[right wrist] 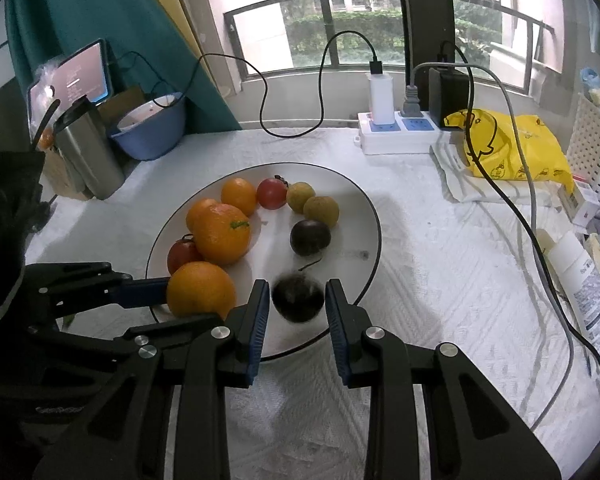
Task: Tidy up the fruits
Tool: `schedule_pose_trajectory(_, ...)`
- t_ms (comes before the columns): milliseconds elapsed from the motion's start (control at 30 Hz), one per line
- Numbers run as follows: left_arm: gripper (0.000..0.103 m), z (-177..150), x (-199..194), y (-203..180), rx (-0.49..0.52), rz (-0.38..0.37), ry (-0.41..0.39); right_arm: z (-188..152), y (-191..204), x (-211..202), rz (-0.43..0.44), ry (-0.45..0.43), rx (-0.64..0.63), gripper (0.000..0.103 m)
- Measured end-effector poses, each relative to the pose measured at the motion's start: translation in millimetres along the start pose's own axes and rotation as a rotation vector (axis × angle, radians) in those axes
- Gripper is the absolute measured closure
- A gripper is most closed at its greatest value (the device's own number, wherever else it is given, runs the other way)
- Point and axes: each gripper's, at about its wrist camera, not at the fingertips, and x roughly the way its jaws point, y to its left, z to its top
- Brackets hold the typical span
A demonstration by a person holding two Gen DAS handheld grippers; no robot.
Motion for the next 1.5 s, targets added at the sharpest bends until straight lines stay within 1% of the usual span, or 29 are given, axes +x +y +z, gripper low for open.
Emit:
schedule_pose_trajectory(300,0.058,-2.5,-16.4,-2.4,0.006,0.002,-0.03,-1.7,5.3,-12.8,-0.021,-0.008,0.004,0.07)
schedule_pose_trajectory(733,0.058,-16.0,-53.8,-8.5,0.011,0.005,-0.089,-11.0,25.1,-47.1,-0.043,-0.043,-0.015,0.07)
schedule_pose_trajectory(1000,0.058,-31.9,-78.9,-11.6,0.015,0.015,-0.126,-19.1,40.9,-69.9,-0.057,-0.063,-0.032,0.07)
schedule_pose_trajectory(1233,0.058,-48.2,-103.7,-12.2,0.008,-0.003,-0.155,-30.6,55.8,-90.9,-0.07,-0.083,-0.043,0.07)
schedule_pose_trajectory(1500,0.057,-65.2,-136.0,-19.0,0.009,0.012,-0.213,-42.9,74.5,-120.0,-0.085,-0.118,-0.06,0.07)
